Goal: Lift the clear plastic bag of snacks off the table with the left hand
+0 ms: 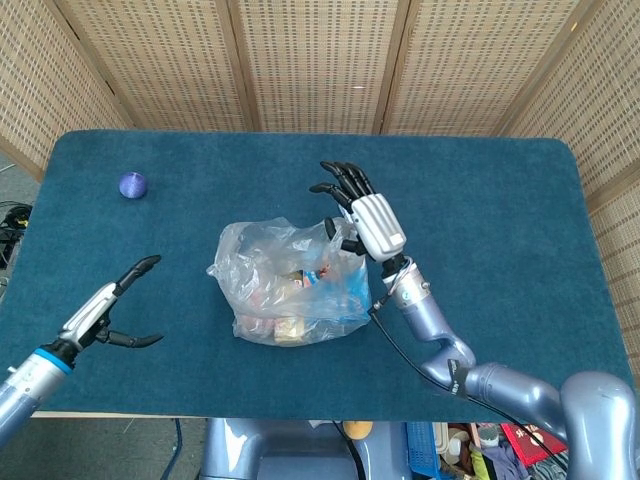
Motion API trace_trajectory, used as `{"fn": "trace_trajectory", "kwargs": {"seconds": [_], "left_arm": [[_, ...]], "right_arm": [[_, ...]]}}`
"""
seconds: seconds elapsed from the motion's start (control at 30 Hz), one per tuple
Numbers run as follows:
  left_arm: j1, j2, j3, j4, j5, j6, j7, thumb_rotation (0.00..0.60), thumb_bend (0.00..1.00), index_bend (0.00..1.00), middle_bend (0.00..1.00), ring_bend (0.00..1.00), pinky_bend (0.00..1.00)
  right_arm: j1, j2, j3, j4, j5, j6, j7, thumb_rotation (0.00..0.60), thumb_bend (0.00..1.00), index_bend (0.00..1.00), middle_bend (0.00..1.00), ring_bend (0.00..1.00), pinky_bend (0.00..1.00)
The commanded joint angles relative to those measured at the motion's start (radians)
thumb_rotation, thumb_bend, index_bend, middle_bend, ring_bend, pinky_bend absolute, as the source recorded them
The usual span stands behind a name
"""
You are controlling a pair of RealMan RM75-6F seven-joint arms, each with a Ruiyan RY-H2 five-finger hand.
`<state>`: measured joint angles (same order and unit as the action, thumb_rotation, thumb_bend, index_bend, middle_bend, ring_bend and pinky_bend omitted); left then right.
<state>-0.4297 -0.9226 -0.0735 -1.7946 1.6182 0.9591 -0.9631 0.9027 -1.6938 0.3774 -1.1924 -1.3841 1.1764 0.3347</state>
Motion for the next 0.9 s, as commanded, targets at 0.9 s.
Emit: {"fn": "trace_trajectory", "kwargs": {"seconds": [0.9], "left_arm": [[-0.402, -0.162, 0.273, 0.350, 0.310, 0.060, -1.181, 0.600, 0.25, 0.00, 0.00, 0.00, 0.00]], "right_arm": [[0.010, 0.003, 0.009, 0.007, 0.023, -0.008, -0.008, 0.600, 0.65, 0.26, 0.10, 0.00, 0.00]]}}
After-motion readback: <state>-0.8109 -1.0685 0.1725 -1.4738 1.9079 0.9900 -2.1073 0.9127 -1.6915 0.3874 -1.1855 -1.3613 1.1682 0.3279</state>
